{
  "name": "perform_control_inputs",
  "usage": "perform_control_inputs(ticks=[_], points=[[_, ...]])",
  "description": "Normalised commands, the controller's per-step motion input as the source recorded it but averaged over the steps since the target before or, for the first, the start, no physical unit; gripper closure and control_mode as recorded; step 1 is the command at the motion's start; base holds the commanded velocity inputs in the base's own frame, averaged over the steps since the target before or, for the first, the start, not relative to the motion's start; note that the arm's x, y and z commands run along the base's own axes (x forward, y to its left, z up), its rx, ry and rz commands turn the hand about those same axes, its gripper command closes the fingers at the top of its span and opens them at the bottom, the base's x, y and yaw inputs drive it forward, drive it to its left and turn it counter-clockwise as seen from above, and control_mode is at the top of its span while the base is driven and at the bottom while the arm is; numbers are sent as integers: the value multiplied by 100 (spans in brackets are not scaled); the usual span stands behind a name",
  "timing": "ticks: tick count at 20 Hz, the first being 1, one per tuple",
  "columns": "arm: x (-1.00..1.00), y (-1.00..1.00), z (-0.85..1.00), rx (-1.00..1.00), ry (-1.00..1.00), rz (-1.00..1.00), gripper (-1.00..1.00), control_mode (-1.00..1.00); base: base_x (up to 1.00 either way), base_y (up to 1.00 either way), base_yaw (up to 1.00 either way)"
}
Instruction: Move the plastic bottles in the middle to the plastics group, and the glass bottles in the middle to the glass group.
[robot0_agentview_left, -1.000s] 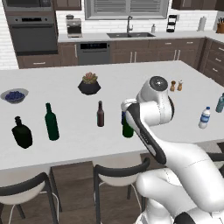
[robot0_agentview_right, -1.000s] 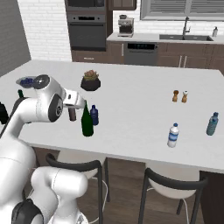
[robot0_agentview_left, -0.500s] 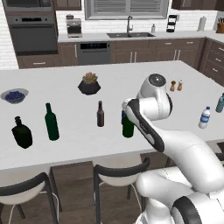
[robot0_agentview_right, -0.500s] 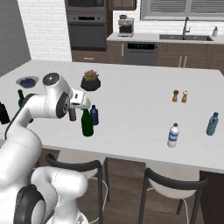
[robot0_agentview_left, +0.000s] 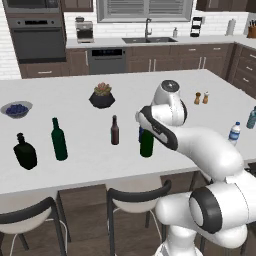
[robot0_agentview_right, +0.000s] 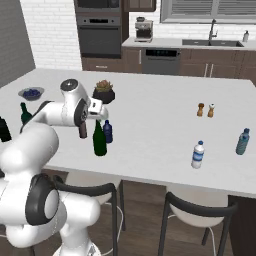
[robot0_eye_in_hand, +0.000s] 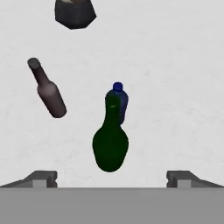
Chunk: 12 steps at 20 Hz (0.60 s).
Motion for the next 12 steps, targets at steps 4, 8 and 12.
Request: perform_control_inputs(ticks=[4, 8, 12], points=[[23, 0, -44, 0, 8, 0, -100, -100, 0, 0, 0], [8, 0, -35, 0, 5, 0, -100, -100, 0, 0, 0], [3, 0, -32, 0, 3, 0, -100, -100, 0, 0, 0]])
